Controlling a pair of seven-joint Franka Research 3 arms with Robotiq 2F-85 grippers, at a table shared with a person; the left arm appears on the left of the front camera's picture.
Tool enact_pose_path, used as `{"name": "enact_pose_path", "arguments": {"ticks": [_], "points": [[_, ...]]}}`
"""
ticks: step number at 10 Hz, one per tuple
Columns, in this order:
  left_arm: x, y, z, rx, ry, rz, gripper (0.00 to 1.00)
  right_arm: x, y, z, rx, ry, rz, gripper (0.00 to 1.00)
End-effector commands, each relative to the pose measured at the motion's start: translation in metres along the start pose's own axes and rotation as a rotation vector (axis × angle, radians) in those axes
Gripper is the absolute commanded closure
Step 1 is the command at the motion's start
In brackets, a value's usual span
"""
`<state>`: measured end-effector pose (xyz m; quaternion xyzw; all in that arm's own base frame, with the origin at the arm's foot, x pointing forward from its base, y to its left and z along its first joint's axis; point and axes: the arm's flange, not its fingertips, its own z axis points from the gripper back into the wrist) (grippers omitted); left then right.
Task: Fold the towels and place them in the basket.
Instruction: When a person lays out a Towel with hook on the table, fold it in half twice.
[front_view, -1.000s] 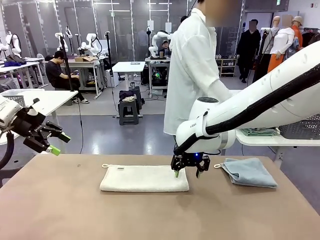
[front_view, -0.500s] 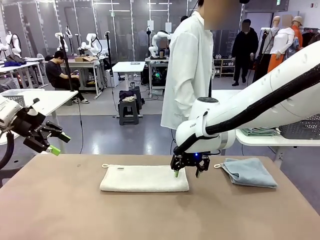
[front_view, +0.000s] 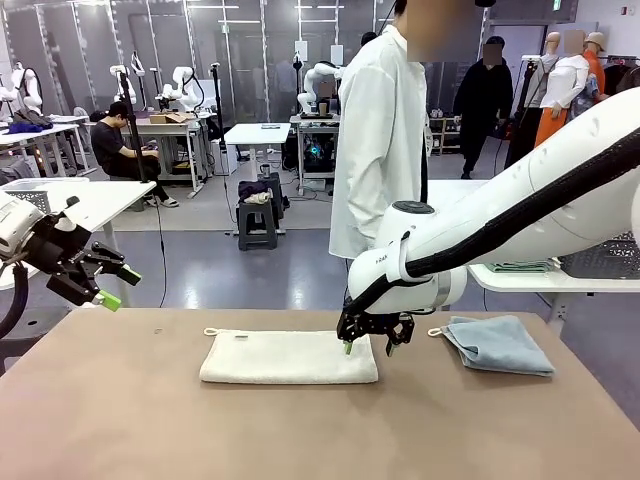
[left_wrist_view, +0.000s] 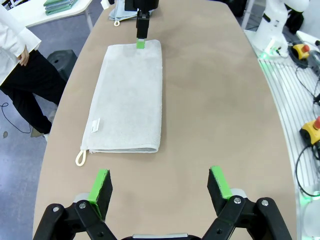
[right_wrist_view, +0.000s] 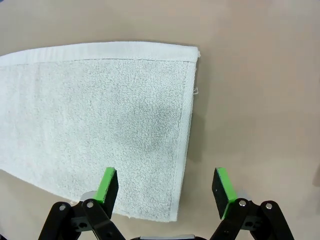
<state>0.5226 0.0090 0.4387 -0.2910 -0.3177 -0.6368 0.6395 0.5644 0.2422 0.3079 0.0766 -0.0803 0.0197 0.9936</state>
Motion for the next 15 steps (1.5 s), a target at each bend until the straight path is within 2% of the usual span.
{"name": "enact_pose_path", "arguments": {"ticks": [1,2,3,4,6,8,9,13,14,15], "points": [[0.001,-0.001,0.001,0.000,0.011,-0.006,0.04,0.008,0.009,-0.006,-0.027,-0.019,-0.053,0.05],[0.001,-0.001,0.001,0.000,0.011,-0.006,0.04,0.009,0.009,-0.008,-0.025,-0.017,-0.053,0.05],[0.001,-0.001,0.001,0.000,0.011,-0.006,0.04,0.013,0.010,-0.012,-0.028,-0.016,-0.070,0.25],[0.001,-0.001,0.001,0.000,0.011,-0.006,0.04,0.015,0.010,-0.015,-0.037,-0.017,-0.085,0.21],[0.001,-0.001,0.001,0.000,0.011,-0.006,0.04,0.020,0.011,-0.020,-0.077,-0.026,-0.125,0.21],[0.001,-0.001,0.001,0.000,0.011,-0.006,0.04,0.022,0.011,-0.023,-0.065,-0.031,-0.108,0.21],[0.001,-0.001,0.001,0.000,0.011,-0.006,0.04,0.024,0.011,-0.024,-0.063,-0.023,-0.128,0.36],[0.001,-0.001,0.001,0.000,0.011,-0.006,0.04,0.027,0.013,-0.028,-0.090,-0.012,-0.135,0.36],[0.001,-0.001,0.001,0.000,0.011,-0.006,0.04,0.027,0.014,-0.028,-0.093,-0.015,-0.131,0.51],[0.001,-0.001,0.001,0.000,0.011,-0.006,0.04,0.027,0.014,-0.028,-0.097,-0.010,-0.132,0.55]]}}
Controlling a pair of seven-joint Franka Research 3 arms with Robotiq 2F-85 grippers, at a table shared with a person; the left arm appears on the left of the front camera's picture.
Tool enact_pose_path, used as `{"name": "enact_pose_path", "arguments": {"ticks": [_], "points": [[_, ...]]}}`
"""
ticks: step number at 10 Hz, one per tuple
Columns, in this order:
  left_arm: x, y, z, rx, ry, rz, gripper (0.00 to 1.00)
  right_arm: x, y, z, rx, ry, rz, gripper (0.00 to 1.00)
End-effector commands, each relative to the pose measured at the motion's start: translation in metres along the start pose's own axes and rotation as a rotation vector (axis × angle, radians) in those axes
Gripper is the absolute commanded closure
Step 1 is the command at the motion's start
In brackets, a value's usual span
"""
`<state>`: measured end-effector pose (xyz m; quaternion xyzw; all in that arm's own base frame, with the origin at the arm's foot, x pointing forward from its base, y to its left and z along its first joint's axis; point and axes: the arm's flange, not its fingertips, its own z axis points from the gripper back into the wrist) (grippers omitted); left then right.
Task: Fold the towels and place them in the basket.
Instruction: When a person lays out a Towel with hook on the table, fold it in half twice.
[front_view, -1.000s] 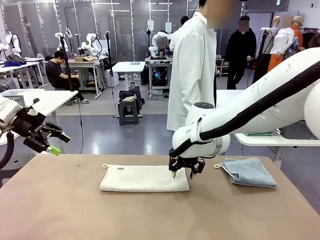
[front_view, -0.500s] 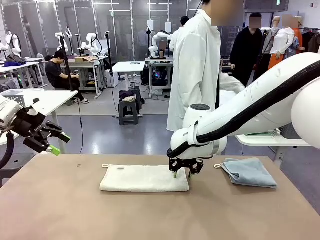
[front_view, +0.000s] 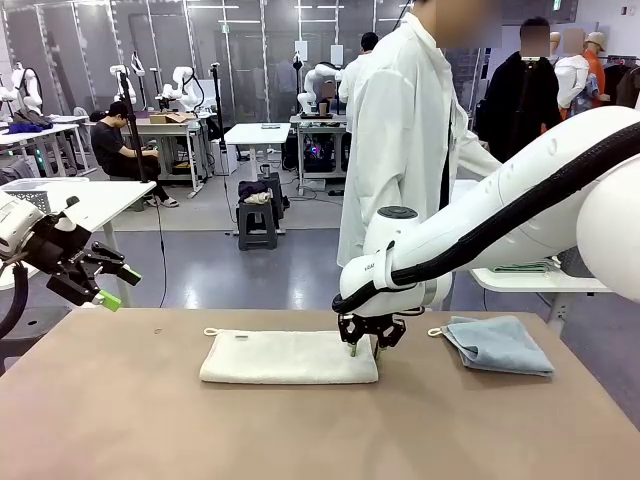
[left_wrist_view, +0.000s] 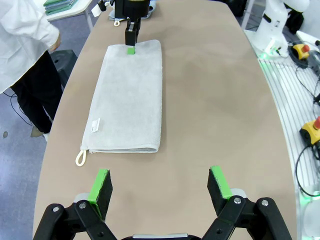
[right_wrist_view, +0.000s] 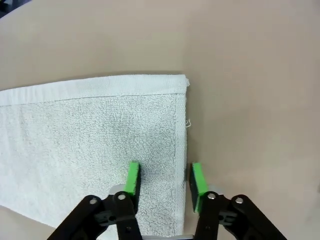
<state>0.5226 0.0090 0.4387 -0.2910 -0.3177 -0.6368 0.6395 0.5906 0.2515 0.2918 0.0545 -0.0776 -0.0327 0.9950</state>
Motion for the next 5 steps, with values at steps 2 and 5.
{"name": "enact_pose_path", "arguments": {"ticks": [2,5], "points": [[0.0011,-0.0012,0.0013,0.000,0.011,-0.006,0.04,0.0011,0.0102,-0.0059,-0.050,-0.001,-0.024,0.75],[0.0011,-0.0012,0.0013,0.000,0.011,-0.006,0.04,-0.0009,0.0130,-0.0064,-0.072,-0.005,-0.016,1.00]]}}
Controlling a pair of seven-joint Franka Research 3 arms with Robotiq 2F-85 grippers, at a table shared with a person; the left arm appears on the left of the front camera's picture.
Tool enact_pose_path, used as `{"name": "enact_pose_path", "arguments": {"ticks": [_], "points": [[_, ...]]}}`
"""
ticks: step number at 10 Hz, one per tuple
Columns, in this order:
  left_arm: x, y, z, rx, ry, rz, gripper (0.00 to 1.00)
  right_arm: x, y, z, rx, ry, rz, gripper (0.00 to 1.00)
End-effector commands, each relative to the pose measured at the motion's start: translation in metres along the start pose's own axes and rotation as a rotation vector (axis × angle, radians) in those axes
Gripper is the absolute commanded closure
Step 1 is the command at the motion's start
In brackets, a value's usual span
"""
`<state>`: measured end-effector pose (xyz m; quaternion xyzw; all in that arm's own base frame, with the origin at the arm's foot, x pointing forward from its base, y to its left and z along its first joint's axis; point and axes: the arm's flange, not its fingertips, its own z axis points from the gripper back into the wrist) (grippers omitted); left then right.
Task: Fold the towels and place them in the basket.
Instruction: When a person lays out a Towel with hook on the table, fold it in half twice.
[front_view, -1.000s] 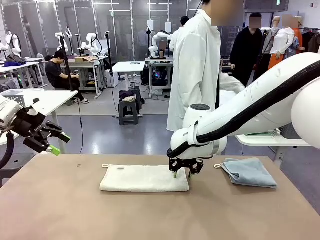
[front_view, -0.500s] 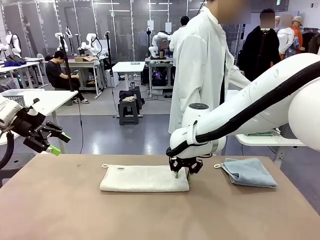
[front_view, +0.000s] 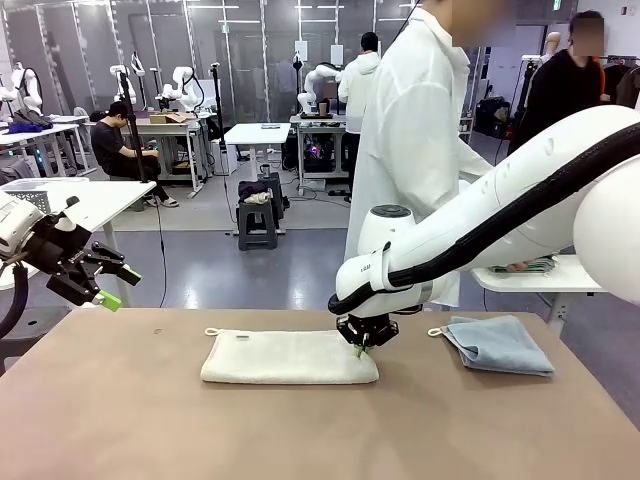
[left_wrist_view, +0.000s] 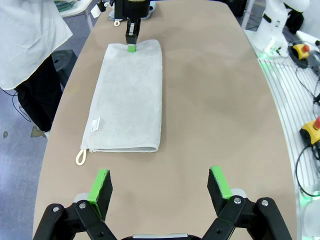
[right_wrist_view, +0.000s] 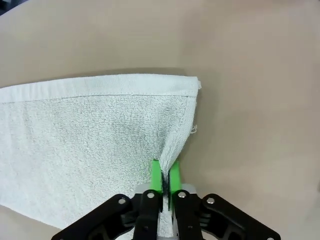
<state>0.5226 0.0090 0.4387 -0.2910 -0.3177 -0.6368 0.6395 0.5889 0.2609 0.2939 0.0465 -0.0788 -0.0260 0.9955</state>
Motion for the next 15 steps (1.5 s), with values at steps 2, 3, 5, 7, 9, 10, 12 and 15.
{"name": "enact_pose_path", "arguments": {"ticks": [2,3,5,7,9,10,12,15], "points": [[0.001,-0.001,0.001,0.000,0.011,-0.006,0.04,0.000,0.004,-0.010,-0.071,-0.001,-0.029,1.00],[0.001,-0.001,0.001,0.000,0.011,-0.006,0.04,0.000,0.000,-0.010,-0.073,-0.009,-0.024,1.00],[0.001,-0.001,0.001,0.000,0.011,-0.006,0.04,0.003,-0.029,-0.007,-0.074,-0.034,0.011,1.00],[0.001,-0.001,0.001,0.000,0.011,-0.006,0.04,0.003,-0.064,-0.004,-0.087,-0.034,0.028,1.00],[0.001,-0.001,0.001,0.000,0.011,-0.006,0.04,0.000,-0.075,0.002,-0.073,-0.043,0.062,1.00],[0.001,-0.001,0.001,0.000,0.011,-0.006,0.04,-0.002,-0.073,0.010,-0.066,-0.058,0.073,1.00],[0.001,-0.001,0.001,0.000,0.011,-0.006,0.04,-0.004,-0.051,0.048,-0.058,-0.132,0.103,1.00],[0.001,-0.001,0.001,0.000,0.011,-0.006,0.04,-0.013,0.029,0.111,-0.084,-0.164,0.146,1.00]]}}
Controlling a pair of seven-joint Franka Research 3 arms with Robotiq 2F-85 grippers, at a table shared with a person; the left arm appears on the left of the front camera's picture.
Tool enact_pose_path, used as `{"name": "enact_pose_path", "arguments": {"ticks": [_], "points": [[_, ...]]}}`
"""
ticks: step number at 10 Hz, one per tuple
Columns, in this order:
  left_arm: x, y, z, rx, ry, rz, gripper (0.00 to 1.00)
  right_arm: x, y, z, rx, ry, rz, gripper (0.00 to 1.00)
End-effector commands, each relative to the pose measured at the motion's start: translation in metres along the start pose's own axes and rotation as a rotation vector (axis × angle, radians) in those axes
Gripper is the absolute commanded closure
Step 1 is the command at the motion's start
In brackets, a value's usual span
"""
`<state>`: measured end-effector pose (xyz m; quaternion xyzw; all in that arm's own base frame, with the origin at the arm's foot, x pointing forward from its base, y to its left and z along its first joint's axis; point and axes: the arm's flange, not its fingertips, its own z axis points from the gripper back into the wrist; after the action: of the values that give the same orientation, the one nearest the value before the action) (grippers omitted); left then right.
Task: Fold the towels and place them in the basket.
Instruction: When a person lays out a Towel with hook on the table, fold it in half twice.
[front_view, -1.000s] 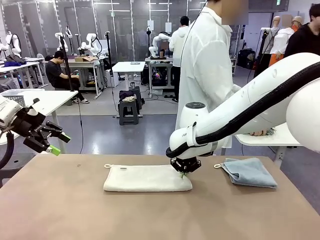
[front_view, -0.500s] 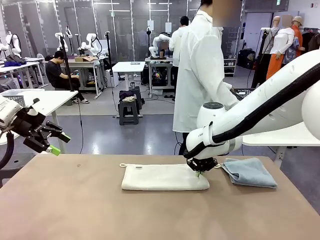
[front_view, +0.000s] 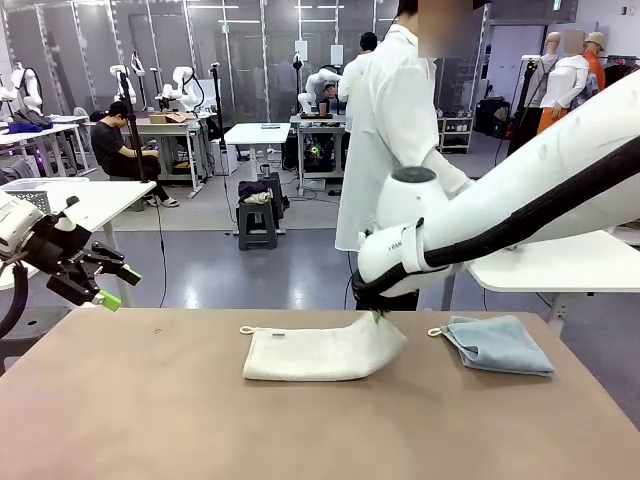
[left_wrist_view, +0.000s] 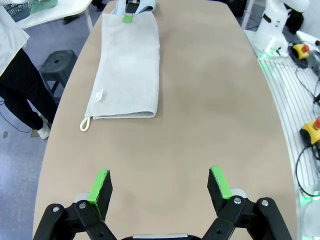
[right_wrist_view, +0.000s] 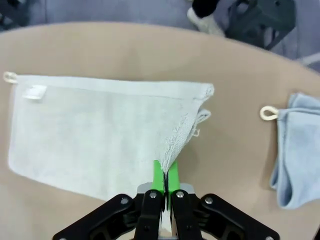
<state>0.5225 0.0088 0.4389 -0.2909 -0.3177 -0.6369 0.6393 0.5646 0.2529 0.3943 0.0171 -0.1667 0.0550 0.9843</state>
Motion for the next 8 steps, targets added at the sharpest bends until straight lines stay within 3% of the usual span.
{"name": "enact_pose_path", "arguments": {"ticks": [1,5,8], "points": [[0.001,-0.001,0.001,0.000,0.010,-0.006,0.04,0.005,0.060,0.019,-0.061,0.019,-0.015,1.00],[0.001,-0.001,0.001,0.000,0.010,-0.006,0.04,0.006,0.169,0.009,-0.010,0.100,-0.005,1.00],[0.001,-0.001,0.001,0.000,0.010,-0.006,0.04,0.005,0.209,-0.010,0.025,0.033,-0.089,1.00]]}}
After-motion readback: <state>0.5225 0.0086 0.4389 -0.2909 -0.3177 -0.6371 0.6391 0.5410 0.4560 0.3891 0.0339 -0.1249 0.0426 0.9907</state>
